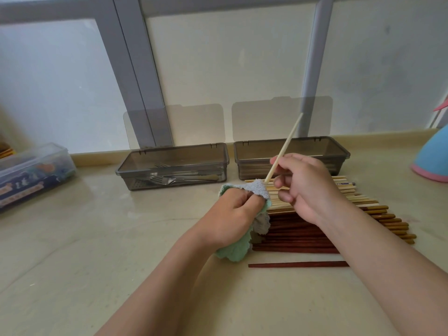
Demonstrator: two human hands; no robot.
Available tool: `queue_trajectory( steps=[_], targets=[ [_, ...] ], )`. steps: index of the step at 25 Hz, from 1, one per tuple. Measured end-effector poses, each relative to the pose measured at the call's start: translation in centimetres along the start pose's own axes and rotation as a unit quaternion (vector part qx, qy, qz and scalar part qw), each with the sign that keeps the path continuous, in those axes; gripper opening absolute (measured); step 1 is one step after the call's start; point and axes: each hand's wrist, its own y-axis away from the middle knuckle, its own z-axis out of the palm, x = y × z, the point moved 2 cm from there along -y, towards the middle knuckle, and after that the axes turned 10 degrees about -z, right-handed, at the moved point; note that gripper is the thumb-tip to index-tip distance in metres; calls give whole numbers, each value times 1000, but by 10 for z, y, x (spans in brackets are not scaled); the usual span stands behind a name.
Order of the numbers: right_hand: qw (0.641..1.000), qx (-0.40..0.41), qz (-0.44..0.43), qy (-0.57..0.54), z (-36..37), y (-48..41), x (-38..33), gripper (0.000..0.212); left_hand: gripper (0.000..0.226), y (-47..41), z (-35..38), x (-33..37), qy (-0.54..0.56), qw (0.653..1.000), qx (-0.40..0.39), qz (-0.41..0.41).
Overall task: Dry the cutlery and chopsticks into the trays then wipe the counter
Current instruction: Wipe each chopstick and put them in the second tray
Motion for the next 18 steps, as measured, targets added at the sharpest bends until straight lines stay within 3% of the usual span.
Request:
queue_trajectory(
  steps=[5, 8, 12, 14, 16, 18],
  targets=[
    [994, 77, 41, -64, -7, -12, -4, 15, 44, -1, -5, -3, 8, 1000, 27, -12],
    [985, 131, -2, -114, -18, -30, -18, 14, 46, -2, -9, -8, 34, 998, 51, -19],
    [981, 115, -132, 80, -18, -63, -37, 16, 44, -7, -16, -13, 92, 988, 119, -35],
    [941, 95, -210, 247, -14, -77, -40, 18, 44, -8, -16, -15, 114, 984, 132, -46],
    [862, 43, -247, 442, -13, -87, -38, 20, 44, -9, -16, -17, 121, 980, 145, -54],
    [772, -20, -205, 602, -15, -92, -28, 17, 45, -10, -17, -19, 124, 980, 148, -55]
  ],
)
